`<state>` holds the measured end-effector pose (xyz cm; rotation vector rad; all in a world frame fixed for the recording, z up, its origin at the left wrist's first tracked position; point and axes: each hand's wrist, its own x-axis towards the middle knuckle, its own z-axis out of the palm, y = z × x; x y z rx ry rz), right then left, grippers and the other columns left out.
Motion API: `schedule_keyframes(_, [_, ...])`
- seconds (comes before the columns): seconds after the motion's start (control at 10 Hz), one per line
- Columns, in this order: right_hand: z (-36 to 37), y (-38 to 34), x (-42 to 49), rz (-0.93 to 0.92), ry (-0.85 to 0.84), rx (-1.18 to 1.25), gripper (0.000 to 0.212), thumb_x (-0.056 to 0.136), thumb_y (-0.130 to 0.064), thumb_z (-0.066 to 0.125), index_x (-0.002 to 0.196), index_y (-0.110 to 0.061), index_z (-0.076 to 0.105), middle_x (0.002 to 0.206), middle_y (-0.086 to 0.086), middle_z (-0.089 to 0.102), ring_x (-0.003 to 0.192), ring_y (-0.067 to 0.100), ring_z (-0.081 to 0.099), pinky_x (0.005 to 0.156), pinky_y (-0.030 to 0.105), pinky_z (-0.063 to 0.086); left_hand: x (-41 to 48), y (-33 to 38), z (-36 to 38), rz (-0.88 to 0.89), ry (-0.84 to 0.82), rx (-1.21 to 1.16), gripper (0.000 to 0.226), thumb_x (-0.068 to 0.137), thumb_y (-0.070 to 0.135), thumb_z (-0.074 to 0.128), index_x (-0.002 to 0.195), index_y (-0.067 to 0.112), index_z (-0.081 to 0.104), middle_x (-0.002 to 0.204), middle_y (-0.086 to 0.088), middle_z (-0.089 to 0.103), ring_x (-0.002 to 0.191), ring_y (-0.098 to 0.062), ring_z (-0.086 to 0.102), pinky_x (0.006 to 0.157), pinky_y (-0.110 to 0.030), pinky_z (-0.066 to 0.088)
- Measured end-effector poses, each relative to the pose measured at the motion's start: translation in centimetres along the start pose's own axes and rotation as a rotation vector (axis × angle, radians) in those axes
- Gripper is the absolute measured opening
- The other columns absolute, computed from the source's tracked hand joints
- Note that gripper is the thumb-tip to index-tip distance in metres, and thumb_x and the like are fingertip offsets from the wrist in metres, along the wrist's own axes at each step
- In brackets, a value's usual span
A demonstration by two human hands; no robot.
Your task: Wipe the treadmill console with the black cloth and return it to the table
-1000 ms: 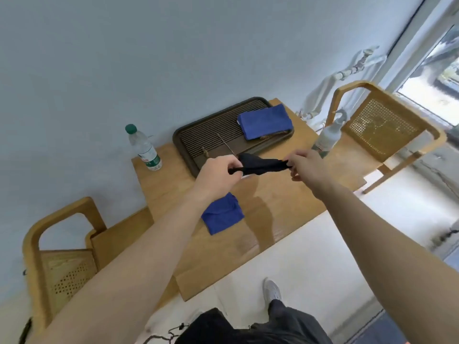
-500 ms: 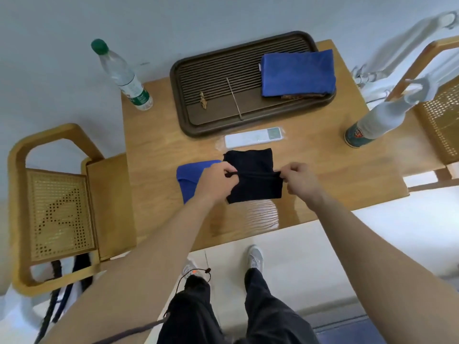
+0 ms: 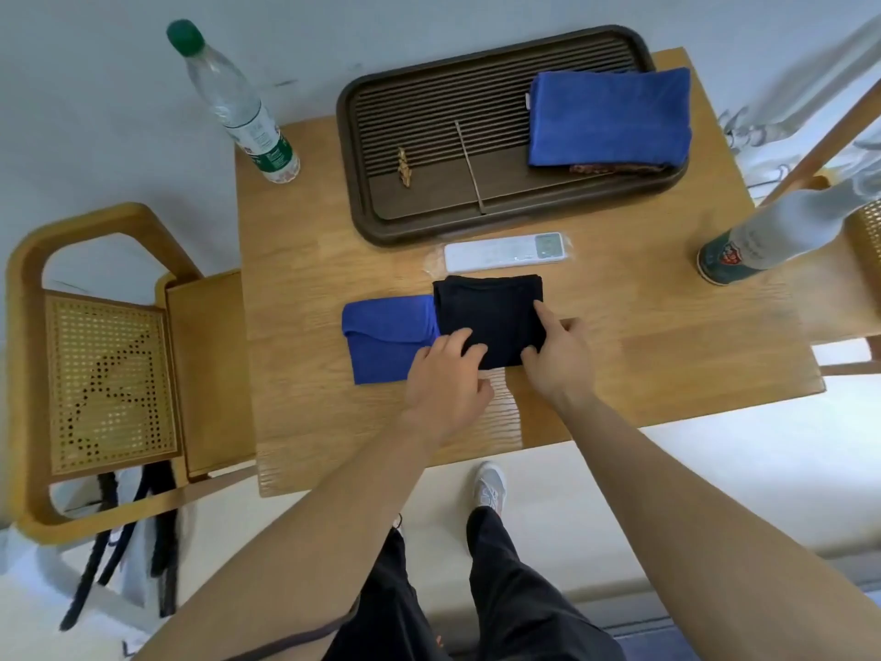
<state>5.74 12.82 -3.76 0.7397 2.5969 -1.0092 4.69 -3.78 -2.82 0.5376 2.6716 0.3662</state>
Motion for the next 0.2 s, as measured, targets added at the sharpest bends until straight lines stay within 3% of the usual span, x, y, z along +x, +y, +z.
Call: schedule_keyframes(0.2, [-1.4,-0.9,1.5,0.074,-0.114,-0.028,0.065,0.091,-0.013,0.059,0.152,-0.022,0.039,0.142,0.017,0.04,0.108,0.034,0.06,0.098,0.039,0.049,0.2,0.5,-1.3,-0.051,-0.079,-0.117,0.056,0.095,0.039,0.055,0.148,0.022,0.047,0.16,0.0,0.035,0.143,-0.022,0.035,0.109,-0.04,0.039])
